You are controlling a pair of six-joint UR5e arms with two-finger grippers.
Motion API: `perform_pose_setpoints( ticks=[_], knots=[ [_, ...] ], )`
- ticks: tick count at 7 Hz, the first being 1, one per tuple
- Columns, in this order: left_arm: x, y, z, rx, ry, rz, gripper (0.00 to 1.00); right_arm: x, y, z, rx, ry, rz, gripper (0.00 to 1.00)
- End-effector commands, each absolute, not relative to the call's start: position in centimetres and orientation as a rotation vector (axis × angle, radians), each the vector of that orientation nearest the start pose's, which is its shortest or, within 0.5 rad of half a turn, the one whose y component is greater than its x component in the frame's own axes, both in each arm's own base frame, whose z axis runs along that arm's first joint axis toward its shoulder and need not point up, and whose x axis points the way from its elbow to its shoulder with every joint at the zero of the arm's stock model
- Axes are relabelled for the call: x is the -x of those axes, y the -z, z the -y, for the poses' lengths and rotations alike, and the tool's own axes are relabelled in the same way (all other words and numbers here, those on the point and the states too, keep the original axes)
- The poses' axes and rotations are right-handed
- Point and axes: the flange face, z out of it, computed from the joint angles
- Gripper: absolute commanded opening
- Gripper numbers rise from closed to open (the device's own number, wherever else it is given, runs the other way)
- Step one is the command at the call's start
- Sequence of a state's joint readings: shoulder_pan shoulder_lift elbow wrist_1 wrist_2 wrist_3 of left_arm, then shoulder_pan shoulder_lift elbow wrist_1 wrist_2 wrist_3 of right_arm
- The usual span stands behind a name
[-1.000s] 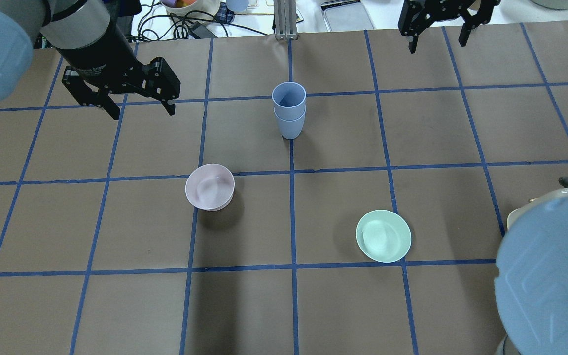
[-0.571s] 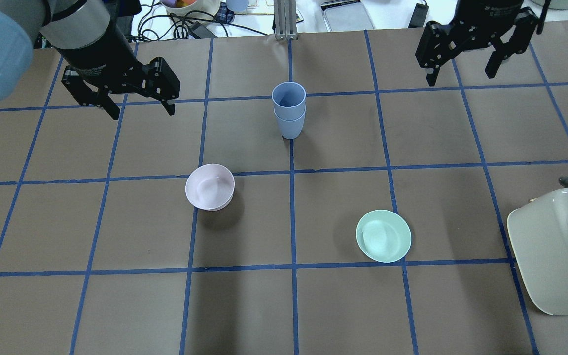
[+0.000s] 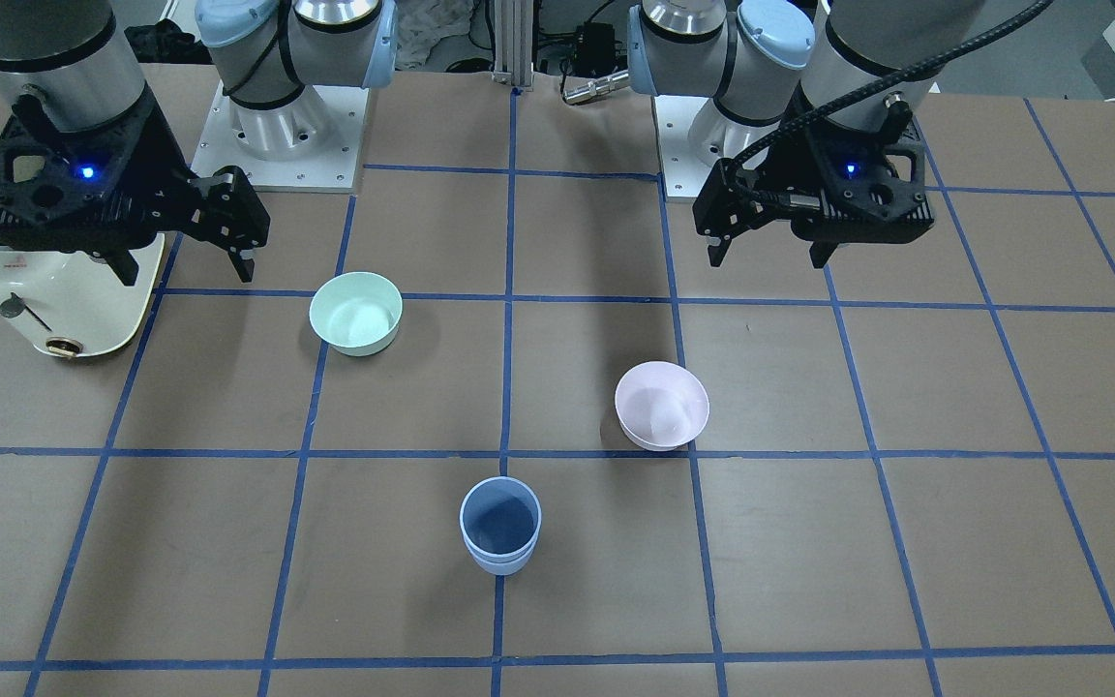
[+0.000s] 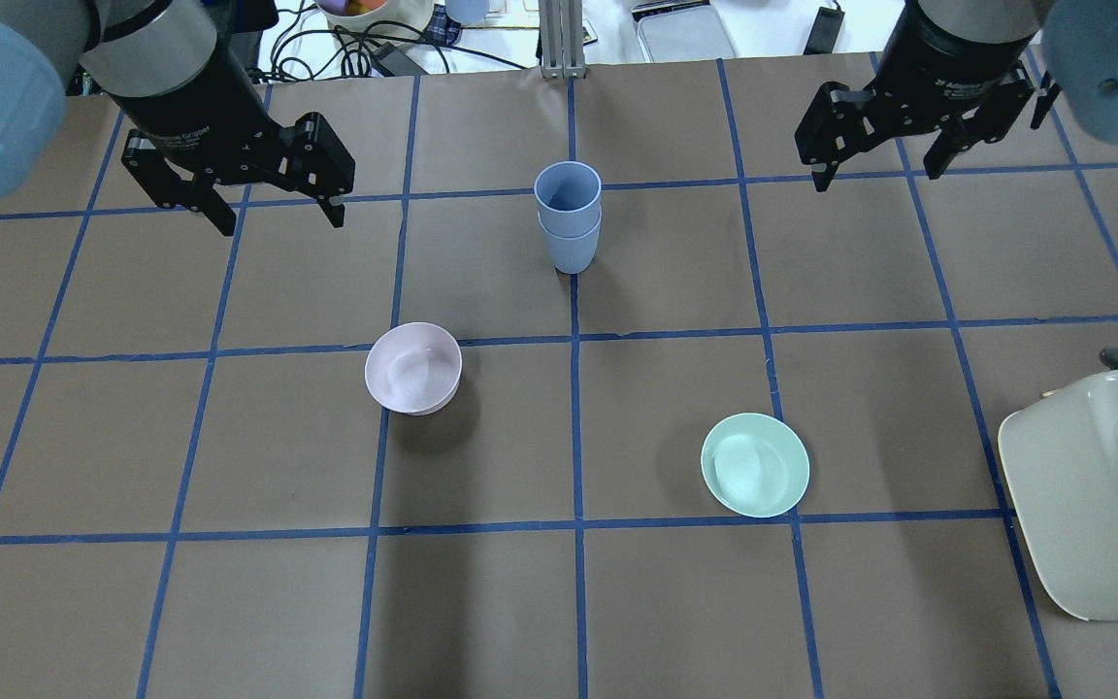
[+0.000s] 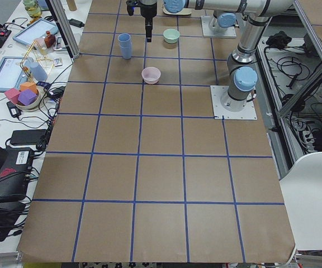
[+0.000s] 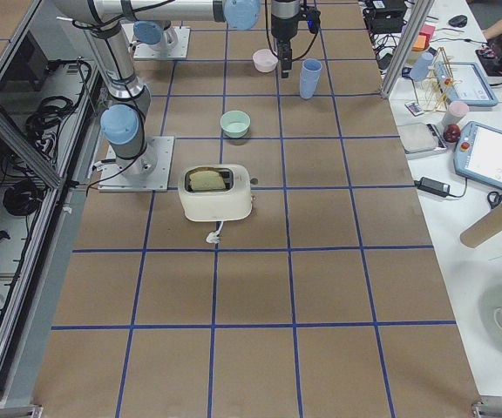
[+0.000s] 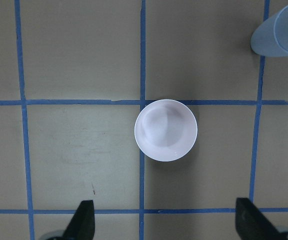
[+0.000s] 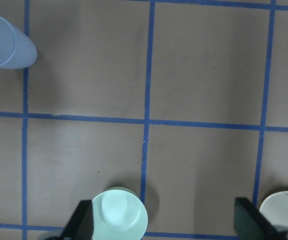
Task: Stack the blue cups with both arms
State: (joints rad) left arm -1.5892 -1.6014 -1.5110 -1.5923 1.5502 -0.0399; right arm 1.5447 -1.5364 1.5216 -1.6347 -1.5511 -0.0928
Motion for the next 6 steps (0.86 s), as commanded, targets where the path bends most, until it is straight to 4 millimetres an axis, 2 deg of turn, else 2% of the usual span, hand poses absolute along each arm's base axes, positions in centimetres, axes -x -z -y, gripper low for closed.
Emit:
perform_pose_setpoints(
  ticks=[1, 6],
  knots=[
    [14.46, -49.99, 50.3, 0.034, 0.011, -3.162, 1.0, -12.49, -51.3, 51.84, 0.097, 0.163, -3.091, 1.0],
    [14.44, -50.05, 50.29, 0.034, 0.011, -3.16, 1.0, -12.21, -50.88, 51.83, 0.094, 0.163, -3.104, 1.0]
  ],
)
